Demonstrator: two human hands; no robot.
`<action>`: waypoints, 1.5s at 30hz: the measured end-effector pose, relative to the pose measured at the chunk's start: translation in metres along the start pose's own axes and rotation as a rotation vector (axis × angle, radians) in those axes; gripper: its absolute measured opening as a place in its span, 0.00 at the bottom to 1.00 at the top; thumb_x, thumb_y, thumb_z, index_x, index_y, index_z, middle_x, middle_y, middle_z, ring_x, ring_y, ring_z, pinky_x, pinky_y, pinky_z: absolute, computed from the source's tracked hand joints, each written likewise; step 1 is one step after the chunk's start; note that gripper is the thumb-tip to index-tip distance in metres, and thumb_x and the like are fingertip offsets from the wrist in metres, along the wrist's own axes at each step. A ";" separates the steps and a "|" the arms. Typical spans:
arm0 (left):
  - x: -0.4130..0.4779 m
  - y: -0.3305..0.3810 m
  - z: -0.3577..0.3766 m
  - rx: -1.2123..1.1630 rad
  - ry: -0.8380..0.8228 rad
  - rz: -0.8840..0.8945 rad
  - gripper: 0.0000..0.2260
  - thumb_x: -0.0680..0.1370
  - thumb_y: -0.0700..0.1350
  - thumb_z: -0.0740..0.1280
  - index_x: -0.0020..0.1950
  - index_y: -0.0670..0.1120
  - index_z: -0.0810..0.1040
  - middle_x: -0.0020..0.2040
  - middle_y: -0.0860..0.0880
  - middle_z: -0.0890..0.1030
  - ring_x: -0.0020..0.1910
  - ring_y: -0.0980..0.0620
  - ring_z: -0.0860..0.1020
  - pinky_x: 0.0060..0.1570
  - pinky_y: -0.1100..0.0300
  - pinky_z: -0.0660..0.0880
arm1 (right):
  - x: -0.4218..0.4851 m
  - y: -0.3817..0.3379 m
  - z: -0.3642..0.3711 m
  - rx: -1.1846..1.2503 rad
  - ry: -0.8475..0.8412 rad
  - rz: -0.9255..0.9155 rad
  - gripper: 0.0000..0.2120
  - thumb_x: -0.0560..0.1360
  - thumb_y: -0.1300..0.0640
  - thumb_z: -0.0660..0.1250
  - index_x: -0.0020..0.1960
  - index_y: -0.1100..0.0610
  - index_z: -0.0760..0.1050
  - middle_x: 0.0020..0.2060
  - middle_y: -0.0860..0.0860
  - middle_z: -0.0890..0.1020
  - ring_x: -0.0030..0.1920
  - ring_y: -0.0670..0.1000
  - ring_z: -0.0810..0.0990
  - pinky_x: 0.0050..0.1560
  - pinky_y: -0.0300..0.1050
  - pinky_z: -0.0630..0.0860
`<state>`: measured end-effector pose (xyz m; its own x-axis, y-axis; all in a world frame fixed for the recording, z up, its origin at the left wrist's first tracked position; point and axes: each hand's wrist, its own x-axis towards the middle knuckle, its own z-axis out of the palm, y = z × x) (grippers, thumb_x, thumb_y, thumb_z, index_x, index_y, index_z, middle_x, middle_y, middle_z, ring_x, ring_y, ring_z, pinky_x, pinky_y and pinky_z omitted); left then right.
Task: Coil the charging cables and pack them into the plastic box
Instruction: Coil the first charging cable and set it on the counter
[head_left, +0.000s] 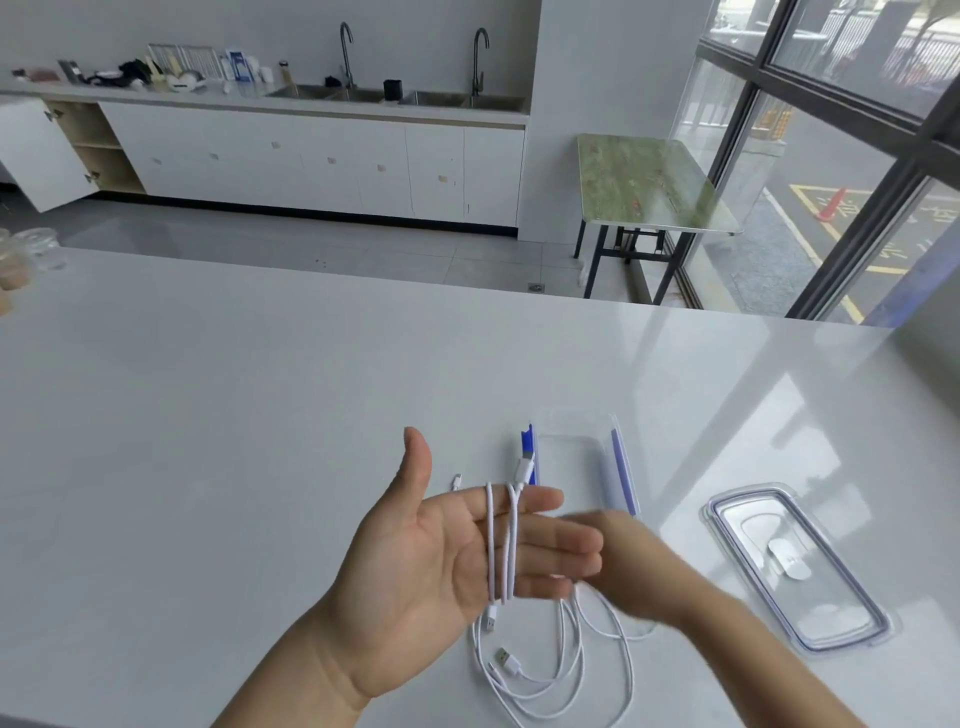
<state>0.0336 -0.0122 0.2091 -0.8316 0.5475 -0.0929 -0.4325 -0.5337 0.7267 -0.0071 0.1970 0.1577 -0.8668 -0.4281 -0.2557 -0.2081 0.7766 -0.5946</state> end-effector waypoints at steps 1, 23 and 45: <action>0.000 -0.002 0.000 0.060 -0.001 -0.040 0.49 0.72 0.74 0.49 0.67 0.29 0.70 0.64 0.25 0.74 0.65 0.28 0.74 0.63 0.41 0.70 | 0.006 -0.004 -0.015 -0.036 0.027 -0.006 0.07 0.74 0.54 0.67 0.38 0.49 0.78 0.33 0.47 0.82 0.35 0.49 0.76 0.40 0.42 0.74; 0.006 -0.005 0.011 -0.175 0.223 0.136 0.43 0.75 0.71 0.51 0.68 0.33 0.72 0.65 0.31 0.77 0.66 0.34 0.76 0.71 0.40 0.65 | -0.061 -0.080 0.028 0.296 0.572 -0.170 0.09 0.71 0.42 0.64 0.50 0.40 0.72 0.31 0.42 0.81 0.29 0.44 0.79 0.33 0.37 0.76; -0.001 -0.003 0.018 0.363 -0.100 -0.167 0.48 0.73 0.73 0.44 0.61 0.29 0.72 0.51 0.31 0.81 0.51 0.34 0.79 0.57 0.41 0.68 | 0.000 -0.047 -0.058 0.425 0.066 -0.054 0.04 0.74 0.63 0.70 0.44 0.57 0.84 0.36 0.63 0.84 0.33 0.50 0.77 0.35 0.43 0.76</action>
<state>0.0421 0.0004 0.2200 -0.7145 0.6770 -0.1765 -0.3931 -0.1799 0.9017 -0.0233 0.1875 0.2297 -0.8897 -0.4218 -0.1744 -0.0608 0.4883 -0.8705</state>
